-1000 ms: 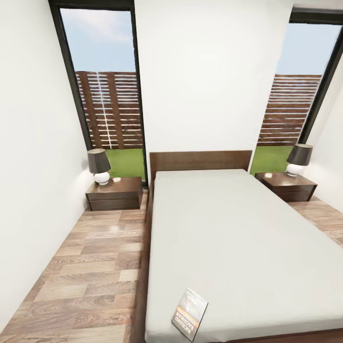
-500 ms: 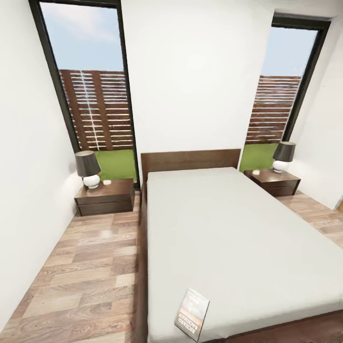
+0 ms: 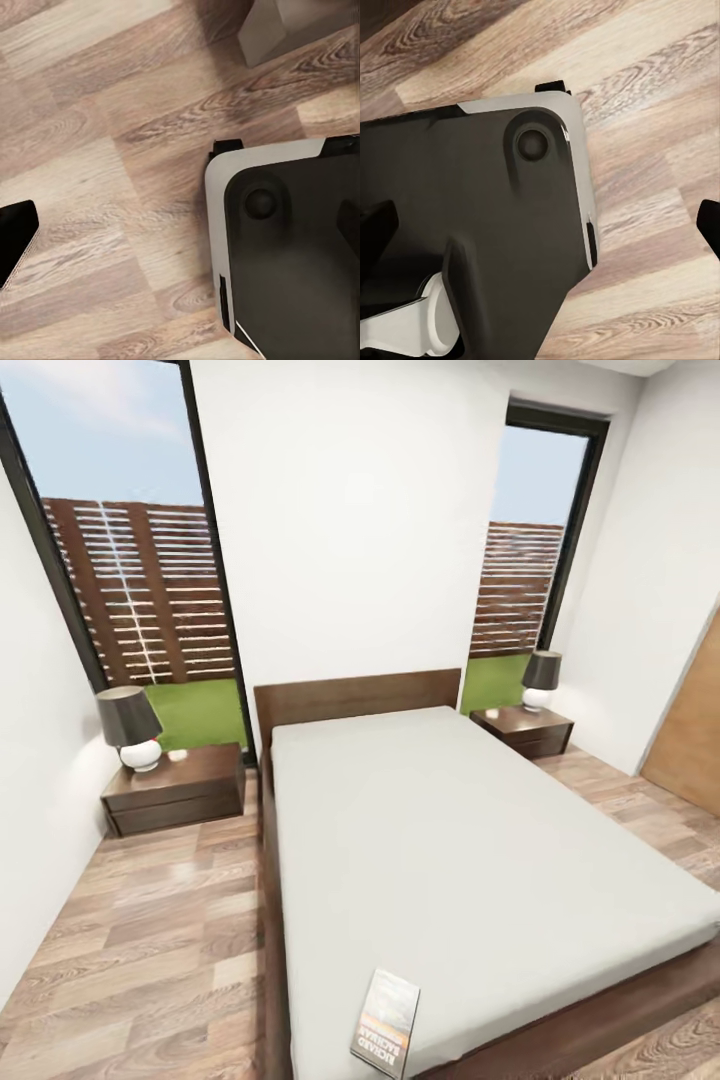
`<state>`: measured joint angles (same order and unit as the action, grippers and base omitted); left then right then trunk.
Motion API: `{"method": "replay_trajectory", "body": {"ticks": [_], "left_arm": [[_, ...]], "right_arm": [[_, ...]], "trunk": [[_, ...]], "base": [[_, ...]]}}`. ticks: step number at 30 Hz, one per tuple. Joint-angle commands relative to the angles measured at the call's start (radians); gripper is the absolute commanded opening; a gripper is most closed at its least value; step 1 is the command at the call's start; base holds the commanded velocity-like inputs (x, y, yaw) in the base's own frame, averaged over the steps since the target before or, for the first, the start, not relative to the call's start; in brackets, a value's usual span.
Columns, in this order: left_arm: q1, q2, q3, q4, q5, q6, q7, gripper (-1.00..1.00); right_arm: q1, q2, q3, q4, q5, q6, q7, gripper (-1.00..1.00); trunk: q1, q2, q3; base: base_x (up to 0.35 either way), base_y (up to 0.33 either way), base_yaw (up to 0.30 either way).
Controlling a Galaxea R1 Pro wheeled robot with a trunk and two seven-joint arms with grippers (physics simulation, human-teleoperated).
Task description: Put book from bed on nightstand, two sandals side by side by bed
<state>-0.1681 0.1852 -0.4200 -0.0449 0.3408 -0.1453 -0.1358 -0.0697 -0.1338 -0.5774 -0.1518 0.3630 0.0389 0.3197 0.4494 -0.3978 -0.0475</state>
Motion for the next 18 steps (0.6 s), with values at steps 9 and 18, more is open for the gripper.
{"method": "replay_trajectory", "body": {"ticks": [9,18], "left_arm": [[-0.001,0.0,-0.008,0.0,0.01,-0.003,-0.004,1.0],[-0.001,0.0,-0.008,0.0,0.01,-0.003,-0.004,1.0]], "right_arm": [[-0.001,0.001,-0.007,-0.002,0.008,0.004,0.005,1.0],[-0.001,0.002,-0.006,-0.003,0.007,0.004,0.005,1.0]], "trunk": [[0.001,-0.002,-0.002],[0.001,-0.002,-0.002]], "base": [[0.096,0.077,-0.291],[0.029,0.024,-0.283]]}}
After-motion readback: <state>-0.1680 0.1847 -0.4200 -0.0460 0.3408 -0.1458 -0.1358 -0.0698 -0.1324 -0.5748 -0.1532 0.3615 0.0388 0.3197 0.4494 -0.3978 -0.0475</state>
